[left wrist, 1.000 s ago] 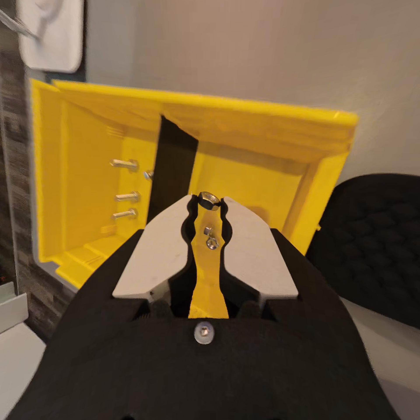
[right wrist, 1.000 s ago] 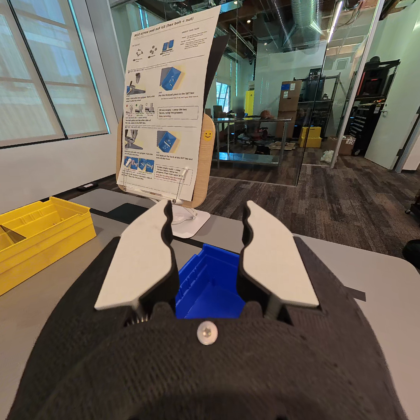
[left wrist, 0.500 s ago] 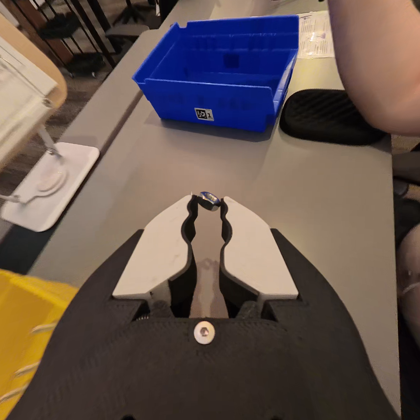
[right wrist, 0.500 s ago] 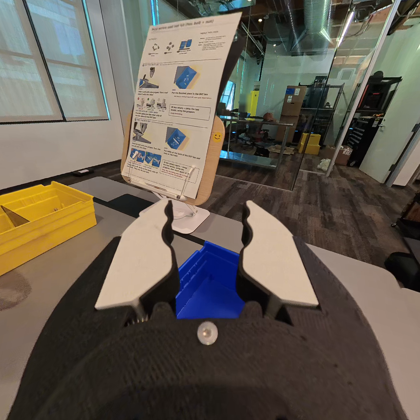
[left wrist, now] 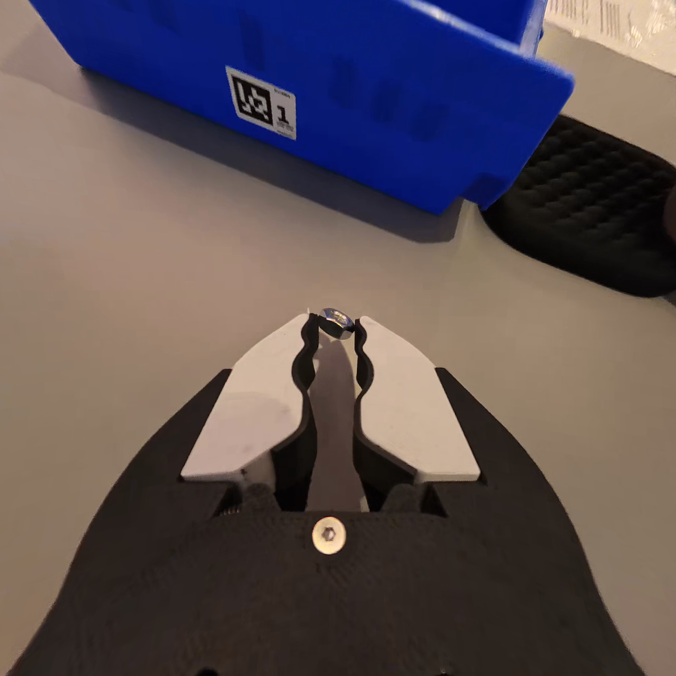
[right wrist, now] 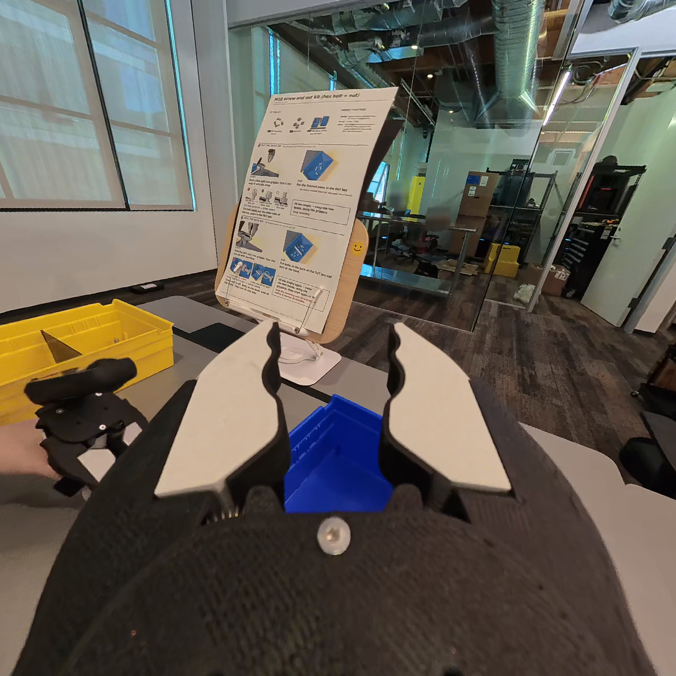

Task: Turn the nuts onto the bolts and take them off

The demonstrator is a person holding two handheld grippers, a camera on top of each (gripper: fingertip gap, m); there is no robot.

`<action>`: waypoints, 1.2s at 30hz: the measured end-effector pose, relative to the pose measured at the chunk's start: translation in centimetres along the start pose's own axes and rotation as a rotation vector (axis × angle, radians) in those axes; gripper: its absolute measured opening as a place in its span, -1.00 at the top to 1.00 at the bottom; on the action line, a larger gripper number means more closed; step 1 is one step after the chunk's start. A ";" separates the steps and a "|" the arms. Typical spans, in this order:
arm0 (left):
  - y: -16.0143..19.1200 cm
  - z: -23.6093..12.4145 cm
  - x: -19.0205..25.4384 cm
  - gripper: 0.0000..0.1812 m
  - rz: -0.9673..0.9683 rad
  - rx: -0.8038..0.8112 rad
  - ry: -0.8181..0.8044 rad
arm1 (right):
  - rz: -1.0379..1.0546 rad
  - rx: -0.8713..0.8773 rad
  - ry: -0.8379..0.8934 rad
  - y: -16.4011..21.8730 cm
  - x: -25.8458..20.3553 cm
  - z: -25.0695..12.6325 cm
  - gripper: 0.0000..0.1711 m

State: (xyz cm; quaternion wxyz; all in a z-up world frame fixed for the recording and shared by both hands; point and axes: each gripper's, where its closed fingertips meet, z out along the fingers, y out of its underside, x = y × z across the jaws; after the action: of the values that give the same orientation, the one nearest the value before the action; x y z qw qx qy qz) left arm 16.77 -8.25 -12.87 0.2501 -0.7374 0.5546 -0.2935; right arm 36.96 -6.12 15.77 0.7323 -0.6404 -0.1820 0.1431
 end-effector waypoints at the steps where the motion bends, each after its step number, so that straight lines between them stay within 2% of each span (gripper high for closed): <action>1: 0.3 0.3 -0.1 0.80 0.013 -0.027 -0.001 | 0.006 -0.001 0.001 0.1 0.3 -0.1 0.33; 9: 2.9 1.4 0.4 0.79 0.123 -0.187 0.000 | 0.047 -0.010 0.006 0.9 1.5 -0.6 0.34; 18: 3.7 1.0 0.3 0.79 0.157 -0.207 -0.018 | 0.031 -0.025 0.004 1.1 1.4 -0.8 0.34; 21: 3.5 0.9 0.2 0.64 0.143 -0.201 -0.033 | 0.032 -0.038 0.007 1.4 1.4 -0.7 0.34; 24: 1.9 -0.3 0.1 0.62 0.141 -0.100 -0.087 | 0.014 -0.048 0.023 1.4 1.6 -0.7 0.34; 27: -1.6 -4.9 0.7 0.66 0.133 0.096 -0.166 | -0.045 0.011 0.049 0.0 1.3 -1.1 0.38; 31: -4.3 -16.3 -1.5 0.71 0.085 0.347 -0.380 | -0.079 0.159 0.042 -3.3 -0.2 -1.8 0.46; 34: -0.9 -24.6 -7.3 0.60 -0.064 0.340 -0.581 | -0.026 0.241 -0.024 -4.7 -1.6 -1.6 0.49; 36: 3.8 -27.3 -11.7 0.52 -0.201 0.178 -0.616 | -0.006 0.257 -0.052 -5.0 -2.3 -0.9 0.50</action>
State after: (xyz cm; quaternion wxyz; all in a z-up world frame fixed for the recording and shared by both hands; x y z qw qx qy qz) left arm -7.69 0.82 1.84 0.4393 -0.8176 0.3497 -0.1272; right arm 35.22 -8.67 20.45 0.8038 -0.5366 -0.1830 0.1799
